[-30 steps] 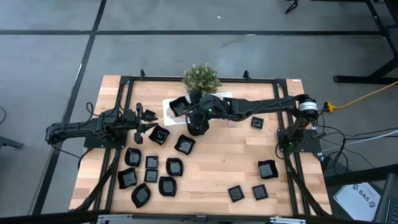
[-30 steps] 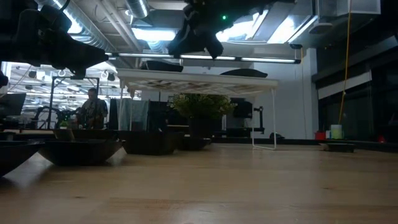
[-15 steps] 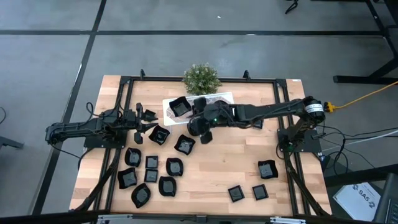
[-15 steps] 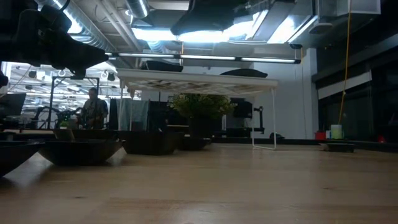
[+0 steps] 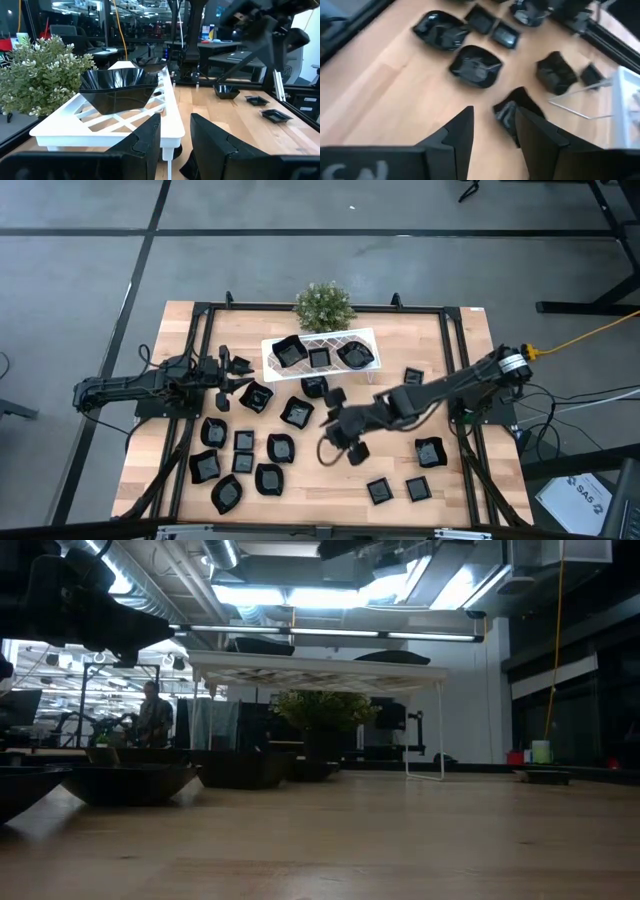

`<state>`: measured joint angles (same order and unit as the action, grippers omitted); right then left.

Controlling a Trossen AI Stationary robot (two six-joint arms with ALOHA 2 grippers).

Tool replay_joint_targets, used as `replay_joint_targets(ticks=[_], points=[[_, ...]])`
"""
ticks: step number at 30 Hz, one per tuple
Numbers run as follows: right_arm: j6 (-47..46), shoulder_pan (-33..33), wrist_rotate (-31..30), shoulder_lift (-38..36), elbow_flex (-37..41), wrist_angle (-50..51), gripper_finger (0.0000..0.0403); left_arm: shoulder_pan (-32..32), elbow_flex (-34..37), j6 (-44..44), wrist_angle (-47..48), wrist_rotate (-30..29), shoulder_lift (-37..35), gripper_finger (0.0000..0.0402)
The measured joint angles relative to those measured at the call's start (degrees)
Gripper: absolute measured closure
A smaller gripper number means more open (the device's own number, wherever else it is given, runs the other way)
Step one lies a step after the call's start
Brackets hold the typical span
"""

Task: Pick & Place Mini shaped plates
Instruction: Stack the square plate on top of the square plate on the shelf

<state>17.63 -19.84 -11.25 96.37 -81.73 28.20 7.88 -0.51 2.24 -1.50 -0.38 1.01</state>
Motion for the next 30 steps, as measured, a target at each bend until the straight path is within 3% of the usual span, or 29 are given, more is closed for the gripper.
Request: replay_joint_targets(ticks=[17, 30], points=[[-21.2, -6.6, 4.5, 4.5, 0.0, 8.6, 0.0257, 0.0, 0.0, 0.0, 0.0, 0.0, 0.0, 0.0302], [-45.6, -10.5, 8.9, 6.3, 0.0, 17.3, 0.0257, 0.0, 0.0, 0.0, 0.1, 0.0, 0.0, 0.0302]])
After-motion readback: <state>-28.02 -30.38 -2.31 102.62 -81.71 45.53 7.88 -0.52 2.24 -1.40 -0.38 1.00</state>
